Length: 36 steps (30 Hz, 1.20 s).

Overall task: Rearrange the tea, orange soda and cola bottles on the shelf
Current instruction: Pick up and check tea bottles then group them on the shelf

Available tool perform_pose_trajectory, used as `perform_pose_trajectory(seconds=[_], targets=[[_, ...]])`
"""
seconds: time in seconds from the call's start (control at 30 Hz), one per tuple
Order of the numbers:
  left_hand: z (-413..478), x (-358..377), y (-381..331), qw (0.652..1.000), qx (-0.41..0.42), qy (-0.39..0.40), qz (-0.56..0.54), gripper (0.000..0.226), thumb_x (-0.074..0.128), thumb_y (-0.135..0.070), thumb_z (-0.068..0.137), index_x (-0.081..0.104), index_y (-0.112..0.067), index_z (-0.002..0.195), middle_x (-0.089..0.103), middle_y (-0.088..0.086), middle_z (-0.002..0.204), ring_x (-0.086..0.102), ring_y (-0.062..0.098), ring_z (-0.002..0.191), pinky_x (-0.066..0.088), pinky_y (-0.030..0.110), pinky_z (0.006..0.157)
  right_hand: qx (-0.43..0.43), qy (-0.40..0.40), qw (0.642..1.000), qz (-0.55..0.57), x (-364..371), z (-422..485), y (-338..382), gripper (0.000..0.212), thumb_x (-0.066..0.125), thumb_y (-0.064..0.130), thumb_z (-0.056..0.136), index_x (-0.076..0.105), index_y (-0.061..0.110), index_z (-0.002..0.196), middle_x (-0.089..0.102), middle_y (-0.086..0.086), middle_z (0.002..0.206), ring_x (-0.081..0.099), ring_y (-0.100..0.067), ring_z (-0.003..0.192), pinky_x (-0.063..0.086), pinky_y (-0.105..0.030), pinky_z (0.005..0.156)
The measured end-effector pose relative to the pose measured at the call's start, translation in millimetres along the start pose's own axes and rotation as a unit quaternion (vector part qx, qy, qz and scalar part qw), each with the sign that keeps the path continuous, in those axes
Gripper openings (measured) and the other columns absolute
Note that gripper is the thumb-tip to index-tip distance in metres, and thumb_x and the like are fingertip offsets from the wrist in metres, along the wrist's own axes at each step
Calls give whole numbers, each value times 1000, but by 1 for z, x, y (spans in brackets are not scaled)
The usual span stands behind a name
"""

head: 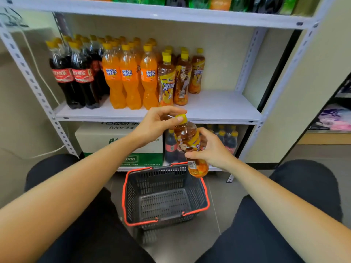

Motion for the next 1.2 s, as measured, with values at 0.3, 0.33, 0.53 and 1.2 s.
perform_pose_trajectory(seconds=[0.3,0.33,0.53,1.2], targets=[[46,-8,26,994,-50,-24,92,13,78,-12,89,72,-1,89,72,14,88,67,6,69,58,25,58,-10,13,996,-90,-8,41,-21,78,94,32,67,56,25,133,69,7,121,66,-11,111,53,-46,101],[50,-10,32,994,-63,-19,88,13,77,-13,90,72,0,88,73,13,89,67,3,69,57,22,58,-6,14,995,-96,-8,45,-25,79,94,33,66,54,26,134,68,8,122,65,-10,113,53,-44,101],[65,-25,75,993,-107,43,-37,16,67,-14,96,76,-19,108,75,-5,106,72,14,101,61,28,80,55,27,998,-23,-4,63,-58,71,94,29,70,53,28,127,70,9,116,66,0,105,53,-29,93],[66,-6,134,990,-104,-80,-55,9,76,-14,91,77,-21,94,78,-5,83,72,10,76,59,24,69,160,78,963,203,35,64,-98,55,85,14,80,61,24,129,75,1,119,70,-15,112,55,-35,98]])
Point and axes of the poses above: each hand's wrist, its own z-axis towards the middle knuckle, its own x-axis out of the palm, y = z × x, the point moved 1 cm from there along z, towards the middle knuckle
